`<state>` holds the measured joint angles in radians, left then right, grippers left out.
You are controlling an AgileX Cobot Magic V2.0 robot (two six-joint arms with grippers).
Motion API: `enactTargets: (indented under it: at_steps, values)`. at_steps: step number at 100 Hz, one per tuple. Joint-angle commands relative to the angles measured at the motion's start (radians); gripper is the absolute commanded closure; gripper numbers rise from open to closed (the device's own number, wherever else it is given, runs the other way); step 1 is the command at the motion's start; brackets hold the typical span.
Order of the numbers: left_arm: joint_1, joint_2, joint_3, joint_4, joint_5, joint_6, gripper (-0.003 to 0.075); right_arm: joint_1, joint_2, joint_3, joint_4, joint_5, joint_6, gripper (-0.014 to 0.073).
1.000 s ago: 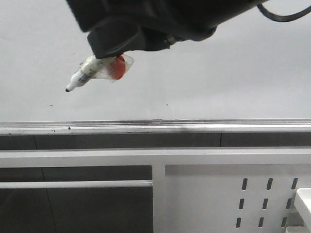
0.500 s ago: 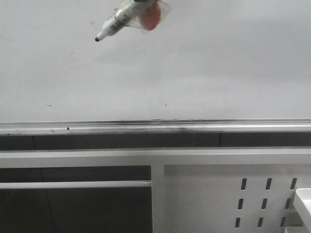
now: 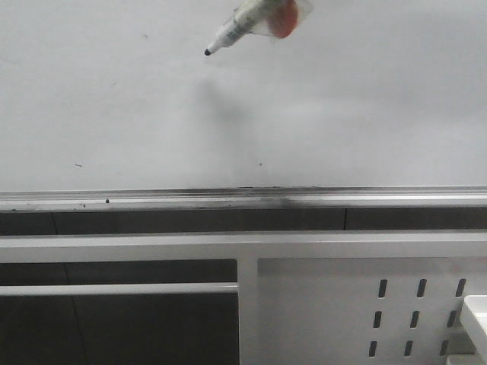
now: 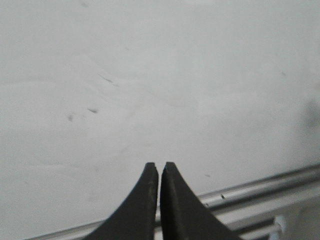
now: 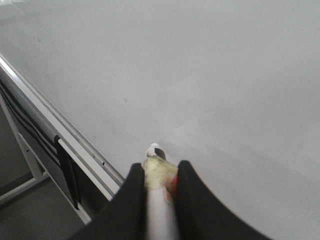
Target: Write number 1 on whiteboard
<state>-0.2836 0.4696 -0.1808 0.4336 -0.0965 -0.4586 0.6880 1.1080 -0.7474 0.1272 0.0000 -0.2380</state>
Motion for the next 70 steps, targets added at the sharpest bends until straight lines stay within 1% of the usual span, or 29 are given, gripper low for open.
enactTargets:
  at_steps: [1, 9, 21, 48, 70]
  values:
    - [0.071, 0.004, -0.027, -0.019, -0.139, -0.010, 0.0740, -0.015, -0.033, -0.022, -0.009, -0.057, -0.012, 0.0663]
    - [0.125, 0.005, -0.027, -0.019, -0.170, -0.010, 0.0740, -0.015, -0.051, -0.022, -0.010, -0.052, -0.012, 0.0663]
    - [0.170, 0.005, -0.027, -0.019, -0.186, -0.010, 0.0740, -0.017, -0.073, -0.022, -0.034, -0.052, -0.012, 0.0663]
    - [0.177, 0.005, -0.027, -0.019, -0.192, -0.010, 0.0740, -0.086, -0.038, -0.022, -0.037, -0.073, -0.012, 0.0663]
    - [0.177, 0.005, -0.027, -0.019, -0.226, -0.010, 0.0740, -0.091, 0.047, -0.022, -0.037, -0.057, -0.012, 0.0663]
